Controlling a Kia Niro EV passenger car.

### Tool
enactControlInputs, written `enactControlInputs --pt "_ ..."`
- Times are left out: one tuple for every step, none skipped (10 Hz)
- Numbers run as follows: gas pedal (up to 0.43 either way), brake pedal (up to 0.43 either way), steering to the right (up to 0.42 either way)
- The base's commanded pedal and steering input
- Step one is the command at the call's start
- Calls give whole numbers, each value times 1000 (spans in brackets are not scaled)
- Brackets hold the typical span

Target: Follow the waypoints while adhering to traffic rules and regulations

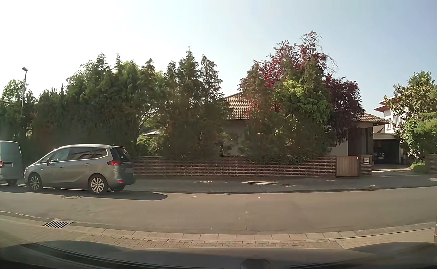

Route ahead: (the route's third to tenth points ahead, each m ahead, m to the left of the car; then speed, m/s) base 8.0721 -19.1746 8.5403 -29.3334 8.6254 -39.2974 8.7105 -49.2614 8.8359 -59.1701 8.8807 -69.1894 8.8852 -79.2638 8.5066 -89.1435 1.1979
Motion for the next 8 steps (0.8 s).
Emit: enactControlInputs --pt "0 159 41" --pt "0 159 48" --pt "0 159 51" --pt "0 165 54" --pt "0 159 56" --pt "0 165 58" --pt "0 165 58" --pt "0 159 59"
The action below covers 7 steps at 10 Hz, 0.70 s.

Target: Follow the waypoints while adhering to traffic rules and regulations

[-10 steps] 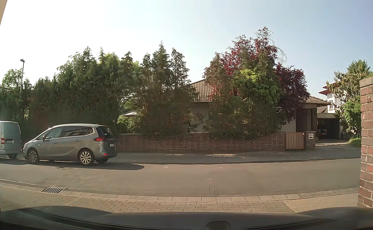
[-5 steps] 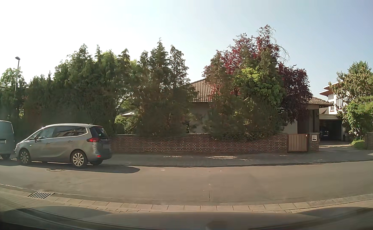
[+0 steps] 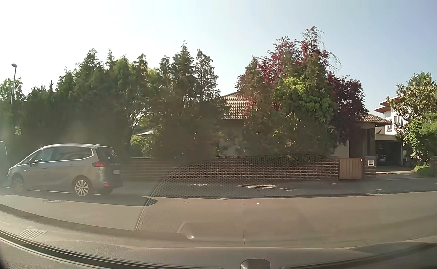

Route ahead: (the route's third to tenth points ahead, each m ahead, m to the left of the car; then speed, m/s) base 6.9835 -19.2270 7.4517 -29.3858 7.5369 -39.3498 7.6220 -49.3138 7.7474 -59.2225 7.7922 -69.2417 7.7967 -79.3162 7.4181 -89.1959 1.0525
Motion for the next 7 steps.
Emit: enactControlInputs --pt "0 159 60" --pt "0 165 60" --pt "0 165 60" --pt "0 171 60" --pt "0 171 60" --pt "0 177 61" --pt "0 177 64"
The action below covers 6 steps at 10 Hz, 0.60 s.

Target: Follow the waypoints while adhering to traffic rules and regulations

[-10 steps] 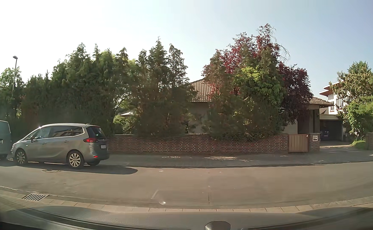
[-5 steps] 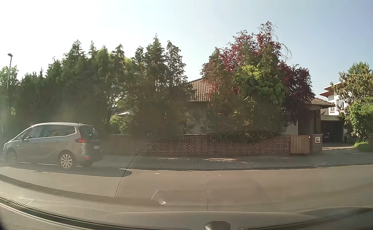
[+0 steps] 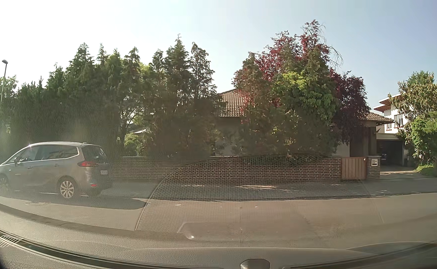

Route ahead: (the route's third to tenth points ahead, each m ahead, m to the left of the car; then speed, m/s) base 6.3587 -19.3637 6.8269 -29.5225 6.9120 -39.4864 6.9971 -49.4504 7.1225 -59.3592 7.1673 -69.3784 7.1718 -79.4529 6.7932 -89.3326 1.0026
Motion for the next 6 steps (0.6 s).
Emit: enactControlInputs --pt "0 189 71" --pt "0 201 86" --pt "0 207 107" --pt "0 213 134" --pt "0 213 164" --pt "0 213 182"
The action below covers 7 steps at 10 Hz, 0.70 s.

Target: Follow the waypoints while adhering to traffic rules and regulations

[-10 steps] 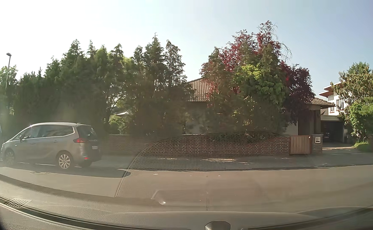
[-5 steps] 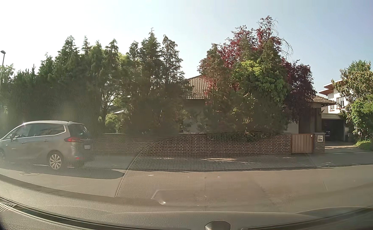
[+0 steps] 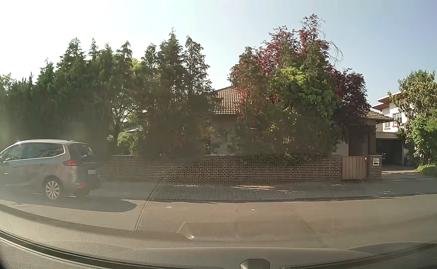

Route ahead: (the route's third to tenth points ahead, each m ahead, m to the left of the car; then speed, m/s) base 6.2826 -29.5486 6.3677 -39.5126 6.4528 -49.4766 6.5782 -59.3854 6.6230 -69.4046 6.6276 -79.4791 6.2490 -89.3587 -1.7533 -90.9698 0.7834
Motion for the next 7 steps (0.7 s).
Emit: enactControlInputs --pt "0 213 202" --pt "0 220 221" --pt "0 220 238" --pt "0 220 261" --pt "0 213 285" --pt "0 220 304" --pt "0 213 328"
